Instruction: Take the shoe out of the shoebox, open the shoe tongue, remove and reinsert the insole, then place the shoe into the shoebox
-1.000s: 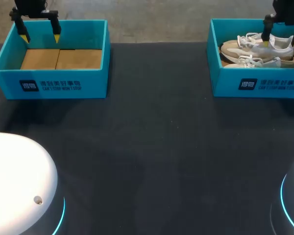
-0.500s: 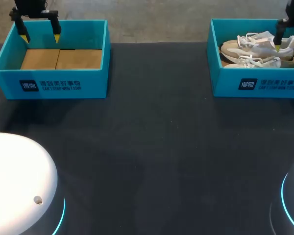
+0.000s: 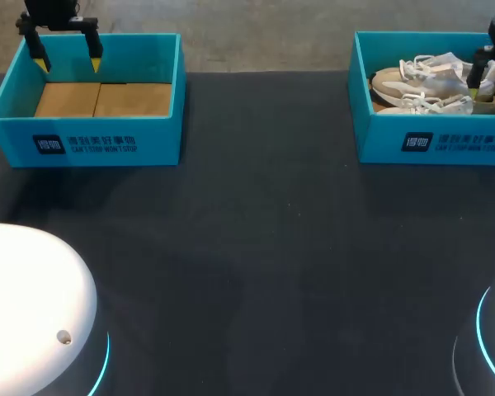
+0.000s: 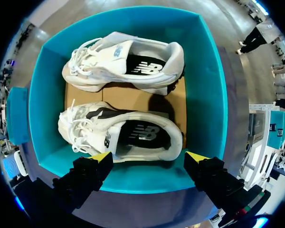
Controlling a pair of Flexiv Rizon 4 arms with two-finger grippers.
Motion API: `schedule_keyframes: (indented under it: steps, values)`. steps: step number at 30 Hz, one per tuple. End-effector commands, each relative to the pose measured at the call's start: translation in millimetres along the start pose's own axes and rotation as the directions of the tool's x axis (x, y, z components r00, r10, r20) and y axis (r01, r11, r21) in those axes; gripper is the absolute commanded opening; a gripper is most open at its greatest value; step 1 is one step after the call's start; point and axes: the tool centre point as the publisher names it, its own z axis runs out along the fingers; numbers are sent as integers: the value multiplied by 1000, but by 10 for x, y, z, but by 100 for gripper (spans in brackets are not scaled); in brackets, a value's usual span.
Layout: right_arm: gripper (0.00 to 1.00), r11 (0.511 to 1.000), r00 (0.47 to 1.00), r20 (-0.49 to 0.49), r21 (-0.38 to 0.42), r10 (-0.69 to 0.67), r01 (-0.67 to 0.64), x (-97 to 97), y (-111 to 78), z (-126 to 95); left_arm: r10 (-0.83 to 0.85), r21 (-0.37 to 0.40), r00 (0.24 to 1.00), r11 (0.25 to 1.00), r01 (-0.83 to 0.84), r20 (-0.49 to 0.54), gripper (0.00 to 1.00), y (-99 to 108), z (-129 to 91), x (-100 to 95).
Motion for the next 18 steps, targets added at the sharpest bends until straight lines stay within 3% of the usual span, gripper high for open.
schedule_keyframes:
  steps: [1,18]
  values:
    - [100,1000,1000,-10,0,2,-2,-45,11,61,0,0,1000,1000,0,0,100,0,0,0]
    - [100,999,1000,-10,-22,23,-23,-191,6,187,0,0,1000,1000,0,0,100,0,0,0]
